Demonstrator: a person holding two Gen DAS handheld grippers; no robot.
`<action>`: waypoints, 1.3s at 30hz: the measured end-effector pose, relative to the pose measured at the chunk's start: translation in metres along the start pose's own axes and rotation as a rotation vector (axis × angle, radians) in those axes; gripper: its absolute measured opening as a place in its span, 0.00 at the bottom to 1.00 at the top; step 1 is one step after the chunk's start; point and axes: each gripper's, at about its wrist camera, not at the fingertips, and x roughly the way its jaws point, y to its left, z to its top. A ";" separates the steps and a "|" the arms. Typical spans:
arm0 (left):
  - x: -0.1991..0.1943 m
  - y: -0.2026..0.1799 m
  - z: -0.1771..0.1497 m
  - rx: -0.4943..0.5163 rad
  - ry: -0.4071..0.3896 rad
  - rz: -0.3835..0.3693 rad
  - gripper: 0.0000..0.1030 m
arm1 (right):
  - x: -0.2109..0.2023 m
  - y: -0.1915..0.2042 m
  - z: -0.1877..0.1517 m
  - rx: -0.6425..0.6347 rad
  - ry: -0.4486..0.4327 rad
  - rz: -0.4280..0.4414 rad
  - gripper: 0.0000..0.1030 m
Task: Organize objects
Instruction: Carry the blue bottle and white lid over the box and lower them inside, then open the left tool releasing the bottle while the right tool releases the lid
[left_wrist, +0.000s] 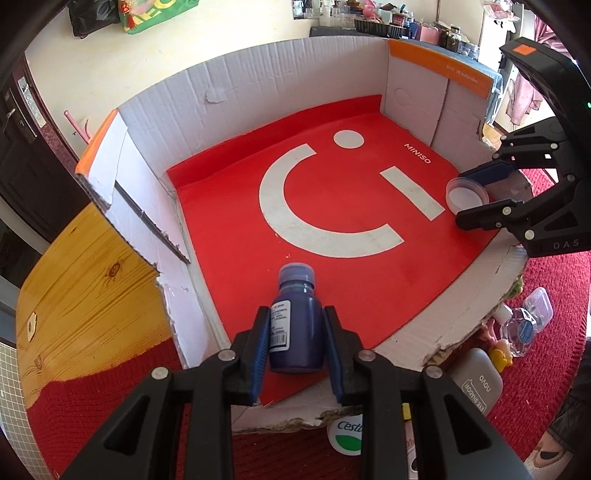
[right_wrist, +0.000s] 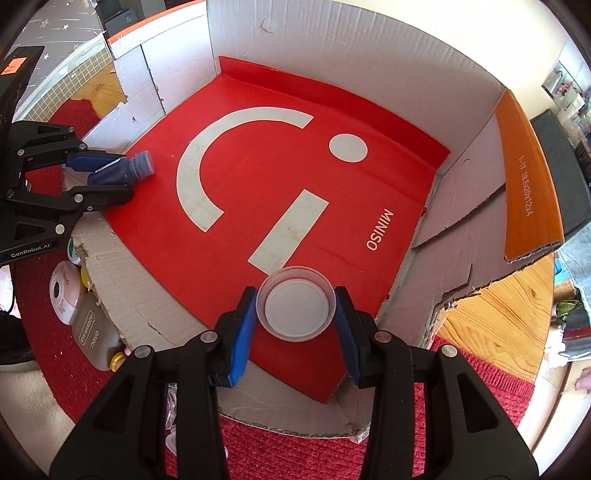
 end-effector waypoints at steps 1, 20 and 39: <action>0.000 0.000 0.000 0.001 0.000 0.000 0.29 | 0.000 0.000 -0.001 -0.003 0.001 -0.001 0.38; -0.003 0.002 -0.002 0.001 -0.005 0.005 0.35 | -0.001 0.000 -0.009 -0.020 0.017 -0.006 0.39; -0.004 0.002 -0.001 -0.009 -0.007 -0.012 0.43 | -0.002 0.000 -0.015 -0.024 0.015 -0.013 0.45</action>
